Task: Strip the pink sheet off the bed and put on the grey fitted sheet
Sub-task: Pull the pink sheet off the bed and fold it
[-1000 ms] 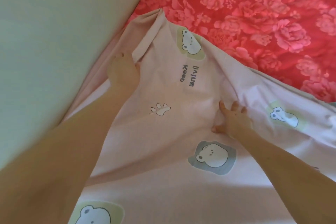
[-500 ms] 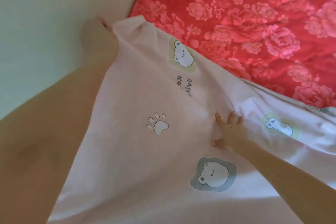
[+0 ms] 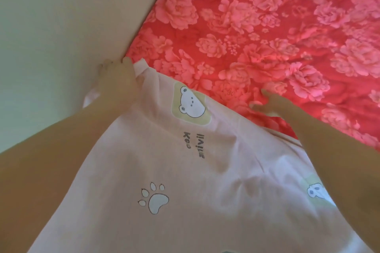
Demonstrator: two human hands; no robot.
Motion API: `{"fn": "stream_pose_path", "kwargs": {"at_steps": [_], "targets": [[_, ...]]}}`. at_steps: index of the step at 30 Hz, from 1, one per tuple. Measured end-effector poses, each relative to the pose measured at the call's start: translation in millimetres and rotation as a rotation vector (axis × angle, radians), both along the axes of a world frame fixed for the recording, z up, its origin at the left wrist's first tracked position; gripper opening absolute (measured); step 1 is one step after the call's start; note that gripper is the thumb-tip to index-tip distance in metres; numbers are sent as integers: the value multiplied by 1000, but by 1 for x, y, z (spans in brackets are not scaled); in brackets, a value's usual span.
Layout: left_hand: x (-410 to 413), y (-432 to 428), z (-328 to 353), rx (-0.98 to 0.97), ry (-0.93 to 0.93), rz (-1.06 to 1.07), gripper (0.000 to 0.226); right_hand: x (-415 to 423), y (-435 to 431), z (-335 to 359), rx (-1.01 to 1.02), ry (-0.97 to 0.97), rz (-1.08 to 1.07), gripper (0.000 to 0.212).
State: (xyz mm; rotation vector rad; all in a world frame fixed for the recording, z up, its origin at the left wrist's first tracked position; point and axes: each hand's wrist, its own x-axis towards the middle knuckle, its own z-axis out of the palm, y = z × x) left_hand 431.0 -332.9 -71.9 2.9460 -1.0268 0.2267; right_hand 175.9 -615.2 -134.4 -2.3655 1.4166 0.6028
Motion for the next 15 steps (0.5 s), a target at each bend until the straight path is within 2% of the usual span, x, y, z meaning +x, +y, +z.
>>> {"fn": "stream_pose_path", "kwargs": {"at_steps": [4, 7, 11, 15], "targets": [[20, -41, -9, -58, 65, 1, 47, 12, -12, -29, -34, 26, -130, 104], [31, -61, -10, -28, 187, 28, 38, 14, -29, -32, -1, 51, -56, 119], [49, -71, 2, 128, 308, -11, 21, 15, -30, -27, 49, 60, -86, 117], [73, -74, 26, 123, 401, 107, 24, 19, -30, -20, 97, 70, -125, 116]]}}
